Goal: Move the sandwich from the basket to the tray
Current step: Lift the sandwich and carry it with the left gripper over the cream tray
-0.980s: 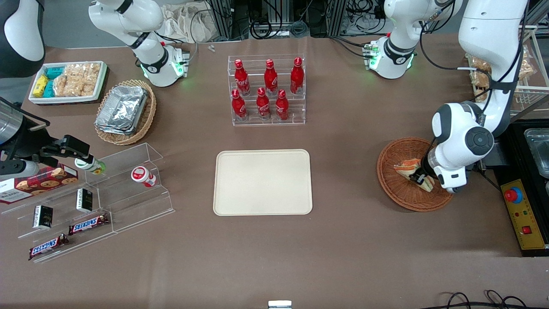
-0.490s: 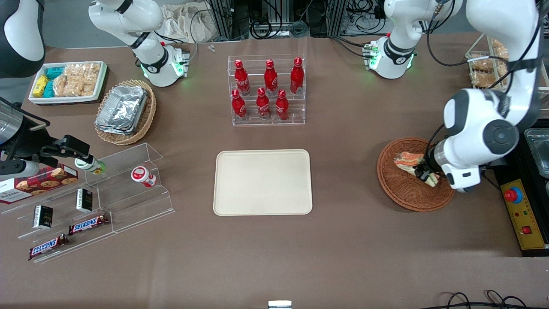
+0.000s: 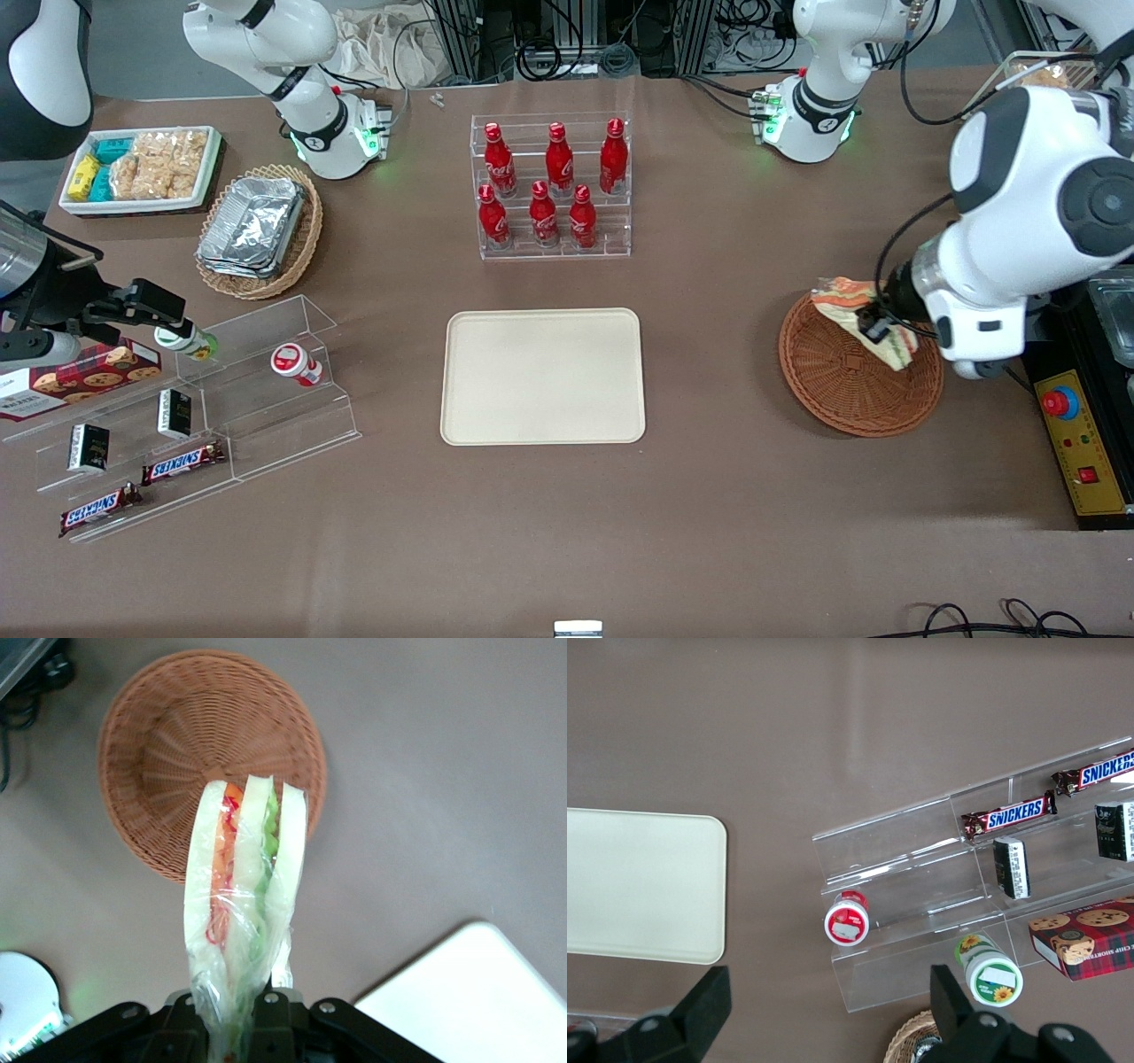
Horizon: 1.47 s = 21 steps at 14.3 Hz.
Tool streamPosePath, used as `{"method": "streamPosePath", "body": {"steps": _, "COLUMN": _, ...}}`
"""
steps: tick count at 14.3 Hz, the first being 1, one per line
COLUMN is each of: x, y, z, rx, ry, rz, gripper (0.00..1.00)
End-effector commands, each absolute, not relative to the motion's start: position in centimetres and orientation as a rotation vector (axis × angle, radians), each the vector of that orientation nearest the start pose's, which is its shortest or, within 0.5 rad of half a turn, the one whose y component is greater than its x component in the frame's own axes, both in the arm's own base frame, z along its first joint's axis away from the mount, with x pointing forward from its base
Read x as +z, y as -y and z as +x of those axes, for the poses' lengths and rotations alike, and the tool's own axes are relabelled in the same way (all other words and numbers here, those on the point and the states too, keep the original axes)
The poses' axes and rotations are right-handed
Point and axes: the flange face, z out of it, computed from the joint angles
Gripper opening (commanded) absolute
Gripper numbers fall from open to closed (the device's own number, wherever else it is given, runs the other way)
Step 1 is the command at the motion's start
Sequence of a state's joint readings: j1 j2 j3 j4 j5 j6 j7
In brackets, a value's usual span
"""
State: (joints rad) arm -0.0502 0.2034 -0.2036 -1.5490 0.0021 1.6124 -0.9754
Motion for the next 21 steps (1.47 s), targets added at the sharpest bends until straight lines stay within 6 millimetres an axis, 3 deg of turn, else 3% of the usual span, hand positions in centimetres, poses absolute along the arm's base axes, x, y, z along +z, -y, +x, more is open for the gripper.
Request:
{"method": "streamPosePath", "body": {"steps": 1, "x": 52.7, "y": 16.8, "z": 58.7, "rx": 0.22, "ry": 0.716, "rz": -3.014, "gripper": 0.05}}
{"method": "streamPosePath", "body": {"steps": 3, "x": 51.0, "y": 22.2, "z": 57.4, "rx": 0.221, "ry": 0.544, "rz": -3.042, "gripper": 0.05}}
{"method": "streamPosePath", "body": {"steps": 6, "x": 49.7, "y": 28.0, "z": 56.4, "rx": 0.181, "ry": 0.408, "rz": -3.1, "gripper": 0.05}}
{"method": "streamPosePath", "body": {"steps": 8, "x": 47.8, "y": 33.3, "z": 55.0, "rx": 0.139, "ry": 0.268, "rz": -3.131, "gripper": 0.05}}
{"method": "streamPosePath", "body": {"steps": 10, "x": 45.5, "y": 37.1, "z": 54.3, "rx": 0.113, "ry": 0.176, "rz": -3.162, "gripper": 0.06}}
{"method": "streamPosePath", "body": {"steps": 14, "x": 38.2, "y": 43.6, "z": 53.6, "rx": 0.099, "ry": 0.079, "rz": -3.231, "gripper": 0.05}}
{"method": "streamPosePath", "body": {"steps": 17, "x": 31.8, "y": 45.4, "z": 53.8, "rx": 0.055, "ry": 0.124, "rz": -3.203, "gripper": 0.01}}
{"method": "streamPosePath", "body": {"steps": 21, "x": 27.6, "y": 45.3, "z": 54.1, "rx": 0.055, "ry": 0.137, "rz": -3.178, "gripper": 0.01}}
